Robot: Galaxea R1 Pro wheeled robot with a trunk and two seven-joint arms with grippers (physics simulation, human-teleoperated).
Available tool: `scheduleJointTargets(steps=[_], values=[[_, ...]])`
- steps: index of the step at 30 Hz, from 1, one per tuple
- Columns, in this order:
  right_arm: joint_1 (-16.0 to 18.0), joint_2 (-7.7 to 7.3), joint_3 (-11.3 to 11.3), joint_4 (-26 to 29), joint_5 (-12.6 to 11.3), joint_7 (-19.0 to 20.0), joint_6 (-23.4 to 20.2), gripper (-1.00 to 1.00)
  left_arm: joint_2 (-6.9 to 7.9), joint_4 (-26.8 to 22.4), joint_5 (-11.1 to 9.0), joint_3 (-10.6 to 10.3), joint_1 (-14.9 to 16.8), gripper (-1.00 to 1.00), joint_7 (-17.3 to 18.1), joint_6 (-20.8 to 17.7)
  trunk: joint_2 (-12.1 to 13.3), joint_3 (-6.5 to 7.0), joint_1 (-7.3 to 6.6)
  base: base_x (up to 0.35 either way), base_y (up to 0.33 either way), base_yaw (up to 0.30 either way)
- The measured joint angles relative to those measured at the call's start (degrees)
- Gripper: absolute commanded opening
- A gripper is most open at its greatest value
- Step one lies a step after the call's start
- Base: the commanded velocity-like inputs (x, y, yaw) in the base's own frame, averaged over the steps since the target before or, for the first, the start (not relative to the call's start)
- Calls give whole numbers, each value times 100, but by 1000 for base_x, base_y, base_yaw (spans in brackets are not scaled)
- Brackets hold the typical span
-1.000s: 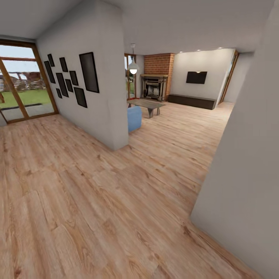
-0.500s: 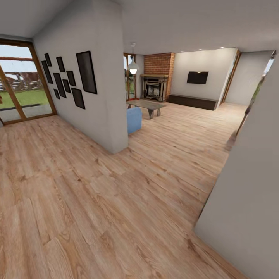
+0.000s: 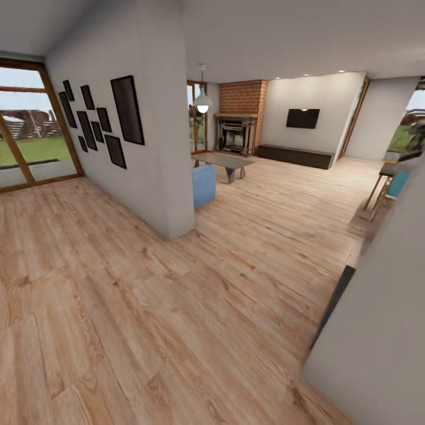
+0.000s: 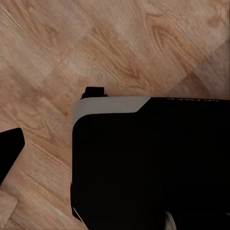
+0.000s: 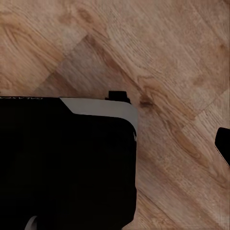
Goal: Move the two storage containers from the living room to the garage. In the garage, place one container on the floor and stack the other container on top of it (either order is fine).
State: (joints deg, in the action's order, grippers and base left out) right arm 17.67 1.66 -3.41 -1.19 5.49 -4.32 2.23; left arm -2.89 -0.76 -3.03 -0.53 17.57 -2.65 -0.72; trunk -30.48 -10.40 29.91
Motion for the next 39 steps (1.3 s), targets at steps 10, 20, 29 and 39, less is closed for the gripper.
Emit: scheduleJointTargets(steps=[10,20,29,39], values=[[-1,0,0,0,0,0,0,100,-8,0,7,-8,-2,100,0,0,0,0,0,337,0,0],[-1,-6,0,0,0,0,0,100,-9,0,8,-8,-2,100,0,0,0,0,0,337,0,0],[-2,-9,0,0,0,0,0,100,-9,0,8,-8,-2,100,0,0,0,0,0,337,0,0],[1,-11,1,0,0,0,0,100,-9,0,1,-8,-1,100,-8,5,0,0,0,337,0,0]])
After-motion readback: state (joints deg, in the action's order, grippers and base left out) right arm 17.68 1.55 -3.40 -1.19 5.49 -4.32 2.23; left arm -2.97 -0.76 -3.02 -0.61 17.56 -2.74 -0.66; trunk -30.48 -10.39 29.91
